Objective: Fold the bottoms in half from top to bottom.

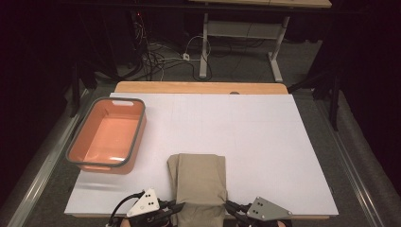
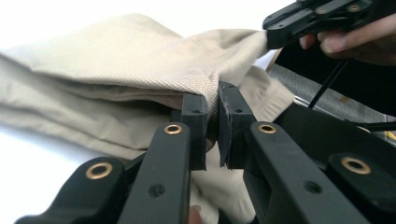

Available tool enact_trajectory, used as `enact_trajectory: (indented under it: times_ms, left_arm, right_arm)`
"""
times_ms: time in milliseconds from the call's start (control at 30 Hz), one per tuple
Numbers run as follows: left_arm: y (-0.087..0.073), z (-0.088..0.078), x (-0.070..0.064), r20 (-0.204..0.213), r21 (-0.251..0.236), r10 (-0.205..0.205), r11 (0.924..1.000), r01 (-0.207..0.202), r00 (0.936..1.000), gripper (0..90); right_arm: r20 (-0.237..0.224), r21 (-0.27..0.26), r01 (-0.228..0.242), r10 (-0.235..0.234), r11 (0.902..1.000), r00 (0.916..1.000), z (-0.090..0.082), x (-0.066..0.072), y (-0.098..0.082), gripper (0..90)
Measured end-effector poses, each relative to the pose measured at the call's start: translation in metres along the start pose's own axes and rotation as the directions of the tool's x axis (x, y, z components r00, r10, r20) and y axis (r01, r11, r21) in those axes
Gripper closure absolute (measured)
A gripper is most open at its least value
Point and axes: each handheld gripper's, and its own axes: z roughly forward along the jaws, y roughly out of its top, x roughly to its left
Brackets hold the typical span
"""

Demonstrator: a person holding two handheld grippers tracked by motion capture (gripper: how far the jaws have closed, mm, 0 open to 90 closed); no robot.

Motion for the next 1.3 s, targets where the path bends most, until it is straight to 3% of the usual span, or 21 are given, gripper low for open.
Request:
enact_trajectory:
  times_ms: [100,167,367,500,567,667,800,933,1100,1300]
  left_arm:
    - [-0.008,-0.005,0.003,0.008,0.037,-0.01,0.9993,0.01,0.9999,79.7]
    - [-0.01,-0.007,0.004,-0.01,0.043,-0.009,0.999,0.009,0.9999,72.9]
    - [0.0,-0.017,0.01,-0.038,-0.036,-0.031,0.9989,0.03,0.9988,50.2]
    - [0.01,-0.011,0.028,-0.056,-0.052,-0.076,0.996,0.073,0.9956,40.5]
    - [0.018,-0.002,0.04,-0.064,-0.024,-0.089,0.9959,0.088,0.994,33.5]
    - [0.027,0.016,0.055,-0.101,0.007,-0.074,0.9972,0.075,0.9922,30.6]
    - [0.035,0.037,0.075,-0.132,0.017,-0.088,0.9957,0.091,0.9873,30.3]
    - [0.038,0.05,0.092,-0.166,0.008,-0.149,0.9883,0.152,0.9749,26.9]
    - [0.041,0.06,0.109,-0.211,0.031,-0.169,0.9832,0.18,0.9629,25.4]
    - [0.051,0.065,0.119,-0.23,0.064,-0.142,0.985,0.16,0.9629,25.1]
  right_arm:
    - [-0.023,0.02,0.013,-0.012,0.9997,0.9997,0.001,0.008,-0.002,79.5]
    - [-0.039,0.028,-0.003,0.004,0.9996,0.9992,0.001,0.009,-0.004,71.2]
    - [-0.026,0.003,-0.039,0.039,0.9992,0.9989,0.0,0.002,0.0,59.7]
    - [-0.005,-0.01,-0.052,0.052,0.9986,0.9986,0.001,-0.007,0.007,54.2]
    - [0.004,-0.013,-0.065,0.065,0.9978,0.9979,0.006,-0.015,0.011,51.8]
    - [0.032,-0.002,-0.086,0.087,0.9963,0.9957,0.019,-0.032,0.016,49.2]
    - [0.053,0.023,-0.117,0.115,0.9929,0.9919,0.04,-0.056,0.021,46.5]
    - [0.066,0.041,-0.148,0.145,0.9882,0.9873,0.059,-0.075,0.025,46.0]
    - [0.084,0.06,-0.165,0.16,0.9844,0.9836,0.078,-0.093,0.034,43.0]
    - [0.109,0.078,-0.173,0.164,0.9818,0.9803,0.097,-0.106,0.045,37.5]
